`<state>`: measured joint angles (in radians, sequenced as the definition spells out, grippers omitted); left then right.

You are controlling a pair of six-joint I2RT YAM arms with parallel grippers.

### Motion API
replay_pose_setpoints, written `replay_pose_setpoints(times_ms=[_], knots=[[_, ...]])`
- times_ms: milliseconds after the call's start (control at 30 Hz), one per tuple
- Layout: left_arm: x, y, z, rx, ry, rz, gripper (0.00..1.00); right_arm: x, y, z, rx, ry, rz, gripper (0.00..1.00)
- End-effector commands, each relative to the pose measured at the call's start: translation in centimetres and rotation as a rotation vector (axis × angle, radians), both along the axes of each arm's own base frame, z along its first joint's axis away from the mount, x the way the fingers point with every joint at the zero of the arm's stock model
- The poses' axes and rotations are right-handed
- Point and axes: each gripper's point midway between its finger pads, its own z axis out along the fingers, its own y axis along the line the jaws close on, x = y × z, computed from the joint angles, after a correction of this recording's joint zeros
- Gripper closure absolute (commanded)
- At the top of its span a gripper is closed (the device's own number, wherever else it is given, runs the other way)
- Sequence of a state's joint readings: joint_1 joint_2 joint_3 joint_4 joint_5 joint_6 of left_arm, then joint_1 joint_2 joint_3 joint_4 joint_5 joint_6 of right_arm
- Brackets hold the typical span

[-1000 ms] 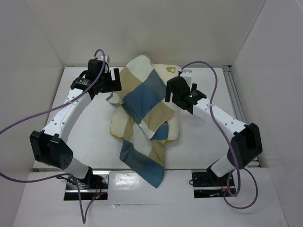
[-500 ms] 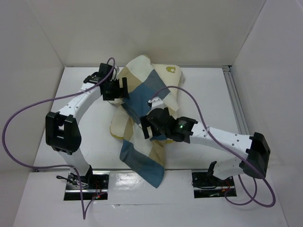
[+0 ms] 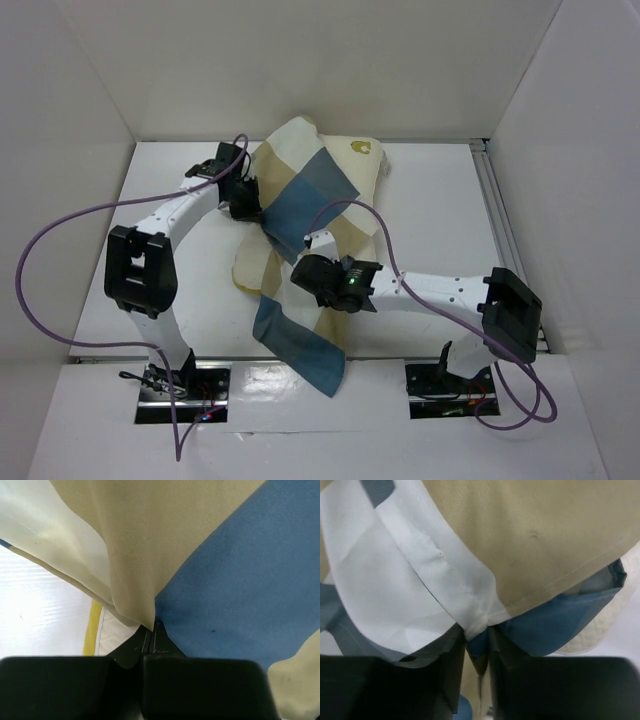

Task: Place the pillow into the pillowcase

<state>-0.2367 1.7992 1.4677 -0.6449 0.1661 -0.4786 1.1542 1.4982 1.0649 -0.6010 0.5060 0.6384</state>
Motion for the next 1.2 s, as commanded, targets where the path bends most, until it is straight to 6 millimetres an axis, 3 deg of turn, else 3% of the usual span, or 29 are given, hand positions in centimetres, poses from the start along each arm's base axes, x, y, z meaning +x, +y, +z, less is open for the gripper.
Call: replay_pose_setpoints(times_ms=[0,33,100,200,233,333,367,400,433,467,500,567,600,633,667,700,733,767,867,900,933,967,1000,1067,1100,1133,1167], knots=[[1.8,-0.4,2.4,-0.030,-0.066,0.007,1.00,0.7,-1.5,-0.2,-0.065,-0.036,-0.073,0.73],[2.3,-0.4,3.7,-0.028,-0.090,0.012,1.00,1.5,-1.4,1.1,-0.053,-0.075,-0.107,0.98],[2.8,0.4,4.8,-0.011,-0.105,0.035,1.00,2.2,-1.7,2.4,-0.075,-0.115,-0.121,1.00],[4.0,1.4,9.2,-0.015,-0.197,0.057,1.00,5.1,-2.7,6.7,-0.085,-0.218,-0.149,1.00],[5.0,1.8,12.3,-0.031,-0.273,0.070,1.00,6.4,-3.4,8.5,-0.085,-0.259,-0.175,1.00],[6.6,3.2,16.1,-0.054,-0.359,0.103,1.00,12.3,-6.2,15.3,-0.069,-0.407,-0.226,1.00],[7.8,4.0,19.4,-0.086,-0.435,0.121,1.00,14.3,-6.3,18.9,-0.003,-0.462,-0.230,1.00],[8.5,4.0,20.9,-0.118,-0.467,0.108,1.00,17.7,-8.5,22.6,0.054,-0.559,-0.309,1.00],[9.8,4.2,21.1,-0.139,-0.465,0.123,1.00,19.3,-9.6,24.9,0.022,-0.621,-0.299,1.00],[10.4,4.6,25.2,-0.162,-0.563,0.120,1.00,20.6,-10.3,29.5,0.086,-0.710,-0.316,1.00],[10.8,5.7,26.6,-0.174,-0.593,0.129,1.00,22.3,-11.4,32.4,0.123,-0.794,-0.356,1.00],[10.7,7.2,30.6,-0.209,-0.684,0.152,1.00,22.3,-12.0,36.9,0.134,-0.907,-0.336,1.00],[10.3,9.4,32.2,-0.207,-0.730,0.179,1.00,22.1,-11.7,39.1,0.173,-0.957,-0.312,1.00],[9.5,10.0,34.0,-0.234,-0.769,0.178,1.00,21.3,-11.1,41.1,0.206,-1.017,-0.276,1.00],[9.2,11.0,33.3,-0.245,-0.753,0.195,1.00,20.8,-10.6,41.7,0.222,-1.039,-0.238,1.00],[7.2,12.9,35.7,-0.232,-0.818,0.222,1.00,20.4,-9.0,40.8,0.236,-1.035,-0.151,1.00],[6.6,13.7,36.4,-0.231,-0.847,0.242,1.00,18.9,-8.2,41.8,0.286,-1.062,-0.100,1.00],[6.3,14.5,34.8,-0.224,-0.811,0.267,1.00,18.2,-7.2,41.1,0.297,-1.050,-0.046,1.00],[3.8,17.5,34.4,-0.175,-0.815,0.363,1.00,15.6,-2.5,36.5,0.345,-0.925,0.133,1.00],[3.7,18.3,31.5,-0.166,-0.746,0.398,1.00,14.9,-1.0,35.0,0.367,-0.883,0.164,1.00],[3.1,19.3,30.3,-0.151,-0.721,0.434,1.00,12.9,1.4,32.2,0.387,-0.811,0.252,1.00],[1.6,19.9,30.2,-0.126,-0.726,0.471,1.00,11.6,2.6,30.7,0.414,-0.758,0.284,1.00],[1.3,20.2,26.6,-0.113,-0.653,0.500,1.00,10.6,3.7,29.0,0.418,-0.712,0.308,1.00],[0.0,22.2,23.8,-0.037,-0.610,0.600,1.00,7.1,7.2,23.7,0.415,-0.570,0.435,1.00],[-1.3,23.3,20.9,0.000,-0.549,0.685,1.00,4.5,9.3,19.4,0.405,-0.450,0.502,1.00],[-1.8,23.2,19.6,-0.006,-0.518,0.694,1.00,4.1,9.4,18.3,0.415,-0.412,0.494,1.00],[-2.4,24.2,18.3,0.038,-0.493,0.751,1.00,2.0,11.2,16.0,0.419,-0.339,0.545,1.00]])
